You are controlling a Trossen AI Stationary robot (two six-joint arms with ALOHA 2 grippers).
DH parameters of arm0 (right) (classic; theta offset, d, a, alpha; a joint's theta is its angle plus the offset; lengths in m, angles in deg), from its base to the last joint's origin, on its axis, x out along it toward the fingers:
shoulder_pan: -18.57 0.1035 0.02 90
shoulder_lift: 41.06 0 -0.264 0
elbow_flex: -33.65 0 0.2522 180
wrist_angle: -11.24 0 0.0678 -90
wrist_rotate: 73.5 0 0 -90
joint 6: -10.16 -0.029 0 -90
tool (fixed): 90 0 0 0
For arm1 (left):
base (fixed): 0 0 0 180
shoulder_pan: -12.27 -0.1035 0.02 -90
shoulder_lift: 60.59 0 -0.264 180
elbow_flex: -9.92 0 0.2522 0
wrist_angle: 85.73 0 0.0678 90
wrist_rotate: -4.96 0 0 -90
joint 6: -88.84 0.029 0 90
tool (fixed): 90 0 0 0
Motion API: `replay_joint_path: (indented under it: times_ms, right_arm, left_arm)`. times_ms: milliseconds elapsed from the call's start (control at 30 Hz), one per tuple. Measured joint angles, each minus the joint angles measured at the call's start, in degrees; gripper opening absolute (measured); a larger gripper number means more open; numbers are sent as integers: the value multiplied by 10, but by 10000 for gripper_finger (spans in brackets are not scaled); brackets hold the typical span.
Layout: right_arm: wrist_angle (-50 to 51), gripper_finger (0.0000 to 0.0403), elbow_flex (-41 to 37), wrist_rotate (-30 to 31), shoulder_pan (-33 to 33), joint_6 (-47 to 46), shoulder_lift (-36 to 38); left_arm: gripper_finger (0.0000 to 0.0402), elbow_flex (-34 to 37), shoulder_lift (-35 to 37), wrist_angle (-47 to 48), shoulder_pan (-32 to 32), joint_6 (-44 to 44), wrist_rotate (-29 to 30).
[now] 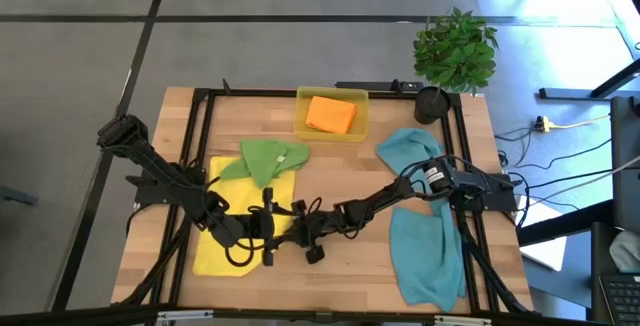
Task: Fold microfiber towels
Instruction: Fold the yellow microfiber cloth
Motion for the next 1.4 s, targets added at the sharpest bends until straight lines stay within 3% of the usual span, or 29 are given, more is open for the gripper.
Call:
replay_joint_path:
  times_ms: [67,133,333,467,633,900,1000,1133,1267,1400]
  right_arm:
    - [18,22,-2,-56,-3,-28,12]
    - [42,13,-3,-86,-4,-51,33]
    - [134,6,-7,-79,-4,-75,105]
    - [126,4,-50,-76,-8,-95,149]
    - [25,3,-157,-77,-21,-116,229]
    - [-293,2,-364,-77,-43,-186,360]
    - [-325,2,-399,-68,-44,-188,382]
    - [-296,3,-413,-54,-45,-180,391]
    - [-190,5,-408,-115,-48,-174,391]
    - [-138,6,-406,-123,-46,-176,391]
  left_arm:
    - [199,0,0,1,0,0,0]
    - [199,0,0,5,0,0,0]
    - [199,0,0,19,0,-1,0]
    - [199,0,0,27,0,-17,0]
    - [199,0,0,39,1,-24,0]
    - [199,0,-3,59,-6,-35,0]
    - [199,0,-13,60,-12,-40,-2]
    - [199,0,-47,64,-28,-47,-5]
    - [199,0,-82,87,-60,-53,-5]
    - [199,0,-107,150,-110,-112,-5]
